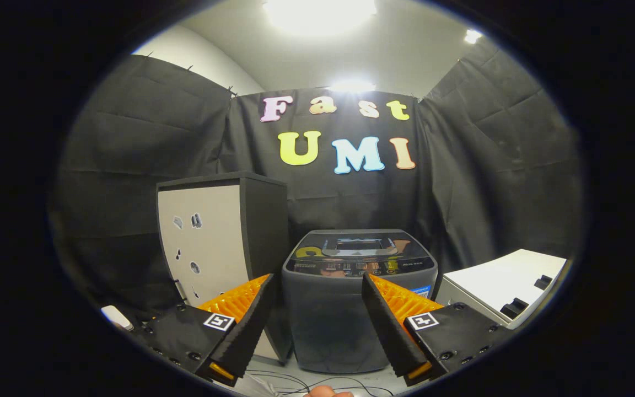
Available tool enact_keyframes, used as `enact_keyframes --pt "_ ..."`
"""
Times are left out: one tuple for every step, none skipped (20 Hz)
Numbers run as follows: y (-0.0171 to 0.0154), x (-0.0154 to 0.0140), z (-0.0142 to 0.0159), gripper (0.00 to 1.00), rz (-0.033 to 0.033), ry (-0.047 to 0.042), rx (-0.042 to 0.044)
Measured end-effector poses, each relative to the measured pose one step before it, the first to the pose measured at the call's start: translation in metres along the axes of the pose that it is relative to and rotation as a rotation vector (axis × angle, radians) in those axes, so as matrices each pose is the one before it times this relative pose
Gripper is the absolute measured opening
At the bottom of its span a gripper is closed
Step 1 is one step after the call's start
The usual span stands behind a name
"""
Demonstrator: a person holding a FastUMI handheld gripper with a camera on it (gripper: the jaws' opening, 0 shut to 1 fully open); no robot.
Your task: Put the clothes into the washing machine and then close the washing machine lid.
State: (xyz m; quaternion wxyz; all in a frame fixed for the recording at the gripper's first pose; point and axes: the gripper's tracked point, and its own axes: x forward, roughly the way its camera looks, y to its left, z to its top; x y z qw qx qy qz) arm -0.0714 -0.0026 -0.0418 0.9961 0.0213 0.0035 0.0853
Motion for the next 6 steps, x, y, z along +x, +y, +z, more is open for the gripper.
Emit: enact_keyframes --pt "0.00222 0.00032 -0.00124 0.98 0.00141 0.00158 -0.00247" --pt "0.00072 -0.00021 0.00056 0.98 0.00192 -0.00085 -0.00206" --pt "0.00103 0.00074 0.00118 0.98 -0.00013 -0.00256 -0.00124" --pt "0.00023 0.00017 -0.00050 0.98 -0.00022 0.00075 -0.00051" --pt "0.00049 0.00006 -0.00098 0.98 0.00099 -0.00011 0.00031" --pt "-0.00023 -0.00015 -0.00042 0.98 -0.00116 0.00193 -0.00067"
